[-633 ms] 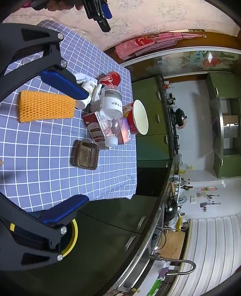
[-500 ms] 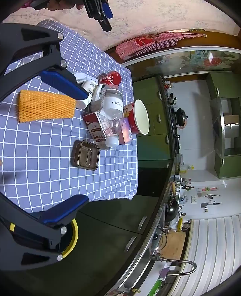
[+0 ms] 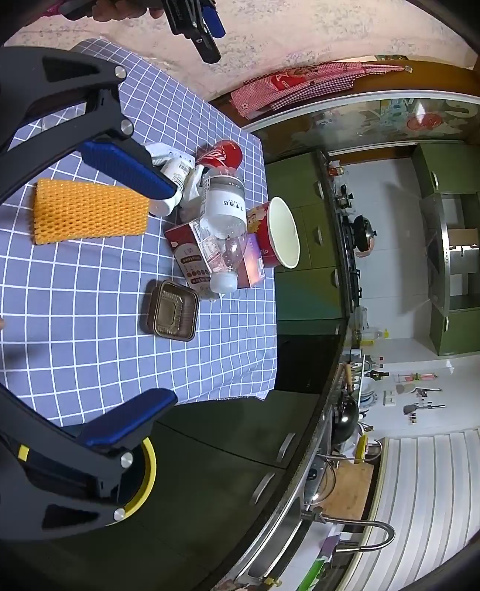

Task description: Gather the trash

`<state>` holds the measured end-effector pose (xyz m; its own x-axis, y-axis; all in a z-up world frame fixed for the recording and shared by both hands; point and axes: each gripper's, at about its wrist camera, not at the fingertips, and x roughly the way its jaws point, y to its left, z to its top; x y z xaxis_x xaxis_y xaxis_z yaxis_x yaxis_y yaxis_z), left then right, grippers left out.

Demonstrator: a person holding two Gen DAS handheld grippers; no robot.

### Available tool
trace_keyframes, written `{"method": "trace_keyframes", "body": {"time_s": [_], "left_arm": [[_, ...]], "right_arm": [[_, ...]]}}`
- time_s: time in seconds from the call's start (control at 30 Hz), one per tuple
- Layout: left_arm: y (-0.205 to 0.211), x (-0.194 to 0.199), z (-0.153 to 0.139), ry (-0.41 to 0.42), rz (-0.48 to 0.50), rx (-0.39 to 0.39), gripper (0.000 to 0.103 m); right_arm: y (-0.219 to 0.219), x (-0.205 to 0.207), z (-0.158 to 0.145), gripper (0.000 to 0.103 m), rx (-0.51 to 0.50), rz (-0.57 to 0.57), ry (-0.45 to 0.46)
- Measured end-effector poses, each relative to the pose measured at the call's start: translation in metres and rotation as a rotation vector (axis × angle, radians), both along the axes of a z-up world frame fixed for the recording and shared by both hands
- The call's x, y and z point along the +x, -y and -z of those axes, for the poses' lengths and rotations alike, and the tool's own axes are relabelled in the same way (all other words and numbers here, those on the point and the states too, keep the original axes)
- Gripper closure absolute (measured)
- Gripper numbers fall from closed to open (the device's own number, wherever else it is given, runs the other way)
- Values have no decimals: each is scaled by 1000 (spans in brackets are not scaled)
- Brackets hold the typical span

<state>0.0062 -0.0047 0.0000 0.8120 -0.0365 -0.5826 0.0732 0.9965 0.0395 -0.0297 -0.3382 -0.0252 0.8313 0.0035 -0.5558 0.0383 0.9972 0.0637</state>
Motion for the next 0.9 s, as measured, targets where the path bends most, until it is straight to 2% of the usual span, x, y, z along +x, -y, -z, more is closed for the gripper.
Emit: {"method": "trace_keyframes", "body": {"time_s": [0.9], "left_arm": [[2,1,2,-4,7,6,4]], "right_arm": [[0,6,8,6,1,2,-4]]}}
